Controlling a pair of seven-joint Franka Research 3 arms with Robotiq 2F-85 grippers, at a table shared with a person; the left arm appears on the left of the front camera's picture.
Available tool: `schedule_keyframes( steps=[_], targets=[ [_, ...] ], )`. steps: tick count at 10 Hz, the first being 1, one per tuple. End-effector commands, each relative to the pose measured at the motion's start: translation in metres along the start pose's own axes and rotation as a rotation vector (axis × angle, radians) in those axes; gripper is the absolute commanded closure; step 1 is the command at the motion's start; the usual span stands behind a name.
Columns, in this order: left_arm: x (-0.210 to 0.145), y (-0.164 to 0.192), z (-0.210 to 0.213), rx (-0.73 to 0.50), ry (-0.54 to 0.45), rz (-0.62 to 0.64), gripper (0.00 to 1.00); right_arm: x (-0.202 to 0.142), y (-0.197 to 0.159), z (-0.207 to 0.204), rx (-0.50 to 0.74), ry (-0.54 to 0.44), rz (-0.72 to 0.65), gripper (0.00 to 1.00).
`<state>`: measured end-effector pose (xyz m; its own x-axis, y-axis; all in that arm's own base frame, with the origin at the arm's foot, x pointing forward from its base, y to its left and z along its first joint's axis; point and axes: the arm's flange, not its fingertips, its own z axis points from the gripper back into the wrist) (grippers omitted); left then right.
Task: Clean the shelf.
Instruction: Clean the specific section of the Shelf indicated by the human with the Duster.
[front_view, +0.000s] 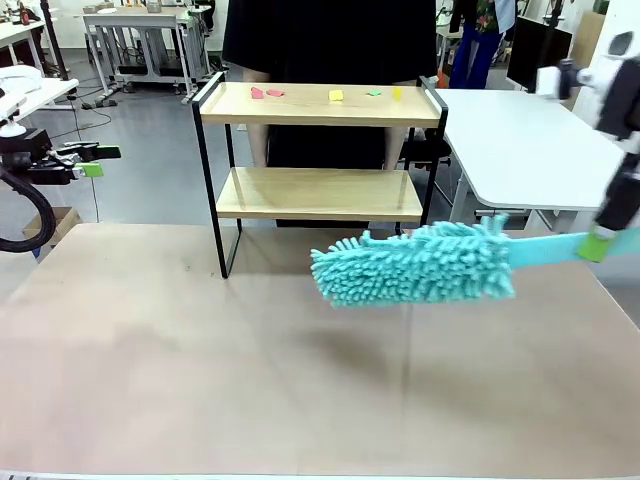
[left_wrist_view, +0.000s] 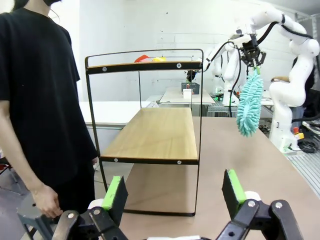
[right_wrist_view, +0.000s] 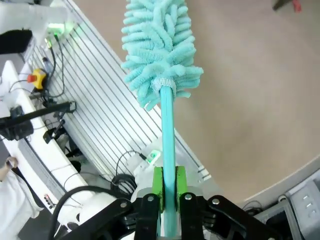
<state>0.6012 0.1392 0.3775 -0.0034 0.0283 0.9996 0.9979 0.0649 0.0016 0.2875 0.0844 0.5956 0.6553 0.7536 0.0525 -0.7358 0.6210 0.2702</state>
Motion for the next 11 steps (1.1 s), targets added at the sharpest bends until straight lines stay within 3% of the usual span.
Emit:
schedule_keyframes(
  steps=[1,4,6,7,11],
  targets=[
    [0.001,-0.002,0.000,0.001,0.008,-0.012,0.00,-0.037,-0.005,-0.002,-0.021,0.021,0.013,0.87],
    [0.001,-0.002,0.000,0.001,0.008,-0.012,0.00,-0.091,-0.008,-0.015,-0.025,0.046,-0.029,0.87],
    [0.001,-0.002,0.000,0.001,0.008,-0.012,0.00,-0.091,-0.013,-0.020,0.028,-0.030,-0.020,0.87],
    [0.001,-0.002,0.000,0.001,0.008,-0.012,0.00,-0.087,-0.005,-0.015,-0.009,0.044,-0.056,0.87],
    [0.001,-0.002,0.000,0.001,0.008,-0.012,0.00,-0.087,-0.005,-0.015,-0.009,0.044,-0.056,0.87]
  ],
)
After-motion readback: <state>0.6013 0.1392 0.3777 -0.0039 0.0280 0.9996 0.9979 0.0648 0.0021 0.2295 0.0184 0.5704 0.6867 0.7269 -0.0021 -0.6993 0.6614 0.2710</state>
